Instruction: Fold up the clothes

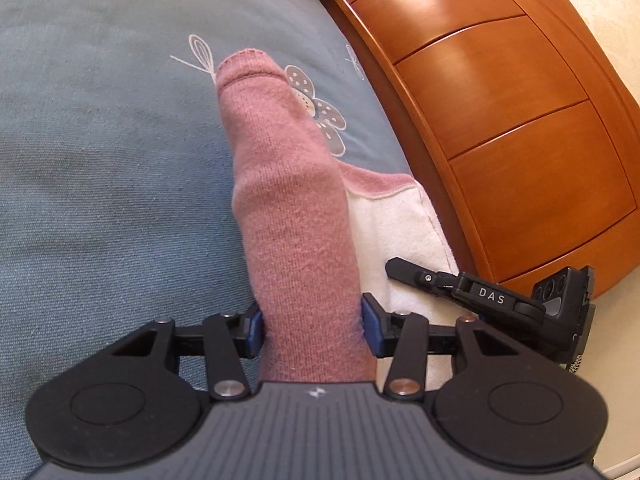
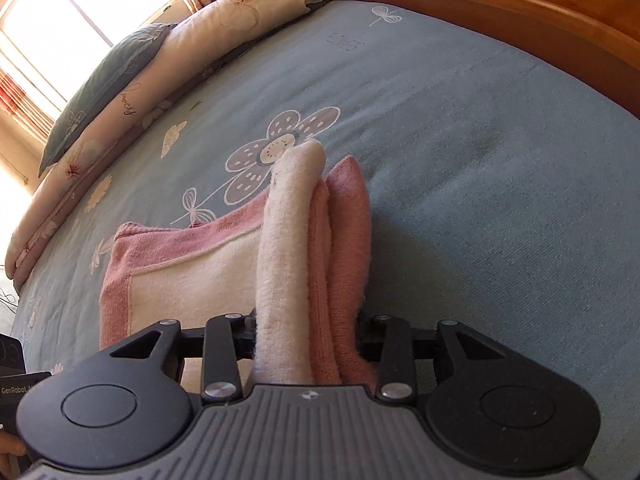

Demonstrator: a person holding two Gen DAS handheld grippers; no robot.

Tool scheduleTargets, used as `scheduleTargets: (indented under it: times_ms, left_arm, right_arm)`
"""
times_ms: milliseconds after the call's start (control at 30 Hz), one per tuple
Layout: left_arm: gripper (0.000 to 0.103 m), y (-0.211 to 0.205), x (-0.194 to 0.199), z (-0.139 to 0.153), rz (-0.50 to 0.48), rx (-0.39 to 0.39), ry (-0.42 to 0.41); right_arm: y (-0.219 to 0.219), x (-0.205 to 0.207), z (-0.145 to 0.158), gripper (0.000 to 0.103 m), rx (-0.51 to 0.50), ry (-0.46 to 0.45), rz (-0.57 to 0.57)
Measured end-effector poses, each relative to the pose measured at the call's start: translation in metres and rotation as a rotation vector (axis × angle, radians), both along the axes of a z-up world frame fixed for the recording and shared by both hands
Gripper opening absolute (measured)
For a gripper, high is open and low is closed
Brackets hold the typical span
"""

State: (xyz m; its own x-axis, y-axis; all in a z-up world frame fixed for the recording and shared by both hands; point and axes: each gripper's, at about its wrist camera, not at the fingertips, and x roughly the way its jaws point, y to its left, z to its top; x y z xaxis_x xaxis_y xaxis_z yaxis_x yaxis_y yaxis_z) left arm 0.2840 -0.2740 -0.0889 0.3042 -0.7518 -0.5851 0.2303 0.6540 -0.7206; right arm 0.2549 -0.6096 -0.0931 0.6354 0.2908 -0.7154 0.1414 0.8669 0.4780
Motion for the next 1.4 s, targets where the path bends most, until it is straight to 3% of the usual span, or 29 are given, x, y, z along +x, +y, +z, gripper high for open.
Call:
scheduleTargets:
  times_ms: [200, 300, 467, 600, 800, 1033, 1400]
  left_arm:
    - [0.052, 0.017, 0.002, 0.003, 0.002, 0.034, -0.03]
    - [0.052, 0.025, -0.005, 0.012, 0.0, 0.067, -0.064]
    - [0.057, 0.037, -0.013, 0.029, 0.001, 0.099, -0.103]
    - [0.057, 0.045, -0.023, 0.035, 0.009, 0.089, -0.107]
    - [0.061, 0.062, -0.041, 0.042, 0.021, 0.077, -0.121]
    - [0.063, 0.083, -0.064, 0.047, 0.048, 0.095, -0.152]
    - [0.069, 0.08, -0.075, 0.068, 0.019, 0.198, -0.207]
  right_arm:
    - [0.001, -0.007, 0.005, 0.067, -0.069, 0.035, -0.051]
    - [0.006, -0.014, 0.014, 0.083, -0.172, 0.054, -0.078]
    - [0.021, -0.025, 0.037, 0.098, -0.332, 0.075, -0.072]
    - [0.042, -0.032, 0.059, 0.1, -0.435, 0.049, -0.034]
    - [0.067, -0.04, 0.086, 0.103, -0.391, -0.051, 0.003]
    - [0.101, -0.048, 0.088, 0.103, -0.289, -0.104, 0.031]
    - [0.118, -0.073, 0.079, 0.103, -0.159, -0.059, 0.104]
